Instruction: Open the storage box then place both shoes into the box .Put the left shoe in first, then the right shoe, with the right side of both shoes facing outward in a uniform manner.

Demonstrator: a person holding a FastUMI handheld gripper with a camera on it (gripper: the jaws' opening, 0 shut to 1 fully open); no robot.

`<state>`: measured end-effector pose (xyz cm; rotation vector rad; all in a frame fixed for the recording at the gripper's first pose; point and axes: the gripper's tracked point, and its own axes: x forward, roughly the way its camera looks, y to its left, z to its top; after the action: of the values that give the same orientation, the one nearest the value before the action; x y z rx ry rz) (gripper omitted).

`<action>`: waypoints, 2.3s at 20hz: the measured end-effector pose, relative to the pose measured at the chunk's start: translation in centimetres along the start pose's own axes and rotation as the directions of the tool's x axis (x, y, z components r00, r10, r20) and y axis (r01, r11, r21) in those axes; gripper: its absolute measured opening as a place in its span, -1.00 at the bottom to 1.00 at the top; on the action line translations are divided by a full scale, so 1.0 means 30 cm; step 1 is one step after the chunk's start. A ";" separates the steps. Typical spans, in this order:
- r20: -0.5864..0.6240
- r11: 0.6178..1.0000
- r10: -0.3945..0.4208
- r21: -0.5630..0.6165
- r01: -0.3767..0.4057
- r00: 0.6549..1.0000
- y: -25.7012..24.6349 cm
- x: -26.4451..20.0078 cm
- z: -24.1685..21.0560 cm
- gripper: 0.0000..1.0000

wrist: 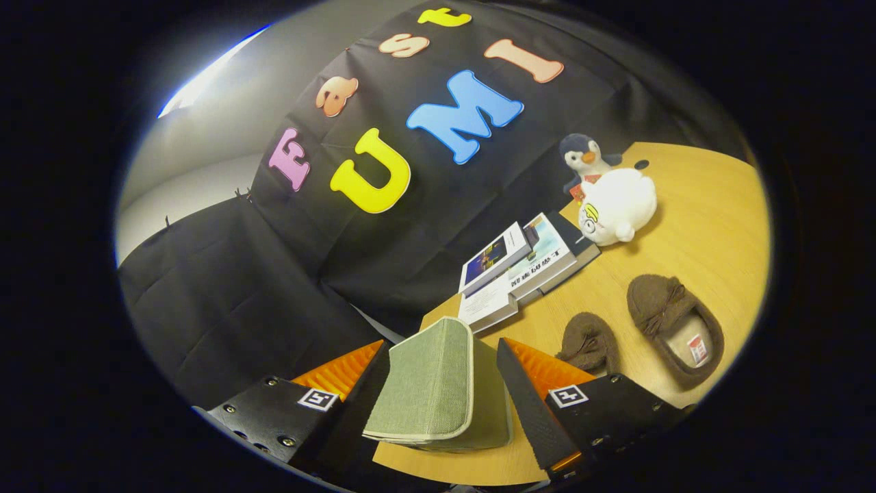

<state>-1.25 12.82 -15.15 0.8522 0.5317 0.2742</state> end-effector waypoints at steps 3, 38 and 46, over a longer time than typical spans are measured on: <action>-0.048 0.997 0.017 0.076 -0.014 0.999 -0.014 0.028 -0.054 0.92; -0.218 0.723 0.232 0.690 -0.018 0.948 -0.038 0.199 -0.395 -0.03; -0.229 0.702 0.320 0.709 -0.068 0.919 0.008 0.165 -0.390 -0.24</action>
<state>-3.52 22.63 -22.93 1.6279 0.8953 0.4359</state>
